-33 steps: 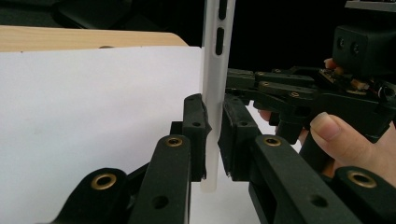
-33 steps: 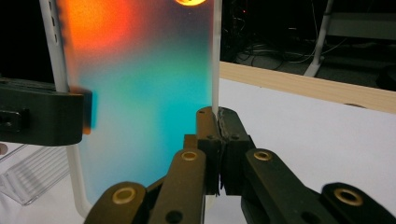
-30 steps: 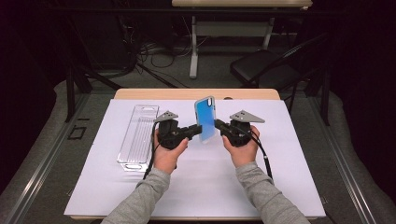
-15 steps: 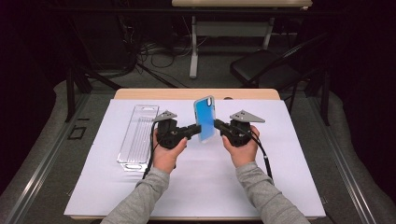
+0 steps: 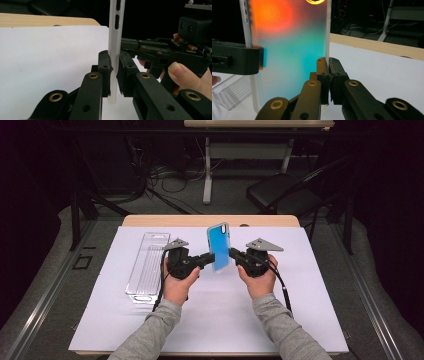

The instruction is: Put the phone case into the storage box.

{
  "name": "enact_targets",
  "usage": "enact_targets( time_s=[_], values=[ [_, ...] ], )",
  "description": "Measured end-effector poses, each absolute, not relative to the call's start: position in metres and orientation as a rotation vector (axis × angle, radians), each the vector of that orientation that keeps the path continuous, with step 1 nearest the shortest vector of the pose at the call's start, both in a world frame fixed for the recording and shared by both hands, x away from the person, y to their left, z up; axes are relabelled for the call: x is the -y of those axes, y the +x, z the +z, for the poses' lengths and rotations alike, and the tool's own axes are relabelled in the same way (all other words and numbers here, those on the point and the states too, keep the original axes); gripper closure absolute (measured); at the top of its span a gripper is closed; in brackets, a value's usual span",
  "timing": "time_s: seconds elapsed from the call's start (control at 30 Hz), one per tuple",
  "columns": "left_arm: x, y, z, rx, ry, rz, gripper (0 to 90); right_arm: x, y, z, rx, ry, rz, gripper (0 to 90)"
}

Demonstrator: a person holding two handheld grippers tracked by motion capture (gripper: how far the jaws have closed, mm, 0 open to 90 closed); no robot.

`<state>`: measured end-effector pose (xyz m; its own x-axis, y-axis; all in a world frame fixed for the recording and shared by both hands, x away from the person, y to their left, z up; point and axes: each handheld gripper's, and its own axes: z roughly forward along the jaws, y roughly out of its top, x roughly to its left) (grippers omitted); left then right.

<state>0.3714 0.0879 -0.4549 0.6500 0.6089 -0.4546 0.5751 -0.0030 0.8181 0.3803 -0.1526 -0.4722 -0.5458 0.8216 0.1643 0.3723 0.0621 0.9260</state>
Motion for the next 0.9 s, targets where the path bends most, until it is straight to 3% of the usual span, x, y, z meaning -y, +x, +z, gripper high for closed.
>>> enact_targets(
  time_s=[0.9],
  values=[
    [-0.1,0.375,-0.458,-1.003,1.641,0.044,81.8,0.154,0.378,-0.467,-1.939,1.16,1.51,76.6]
  ],
)
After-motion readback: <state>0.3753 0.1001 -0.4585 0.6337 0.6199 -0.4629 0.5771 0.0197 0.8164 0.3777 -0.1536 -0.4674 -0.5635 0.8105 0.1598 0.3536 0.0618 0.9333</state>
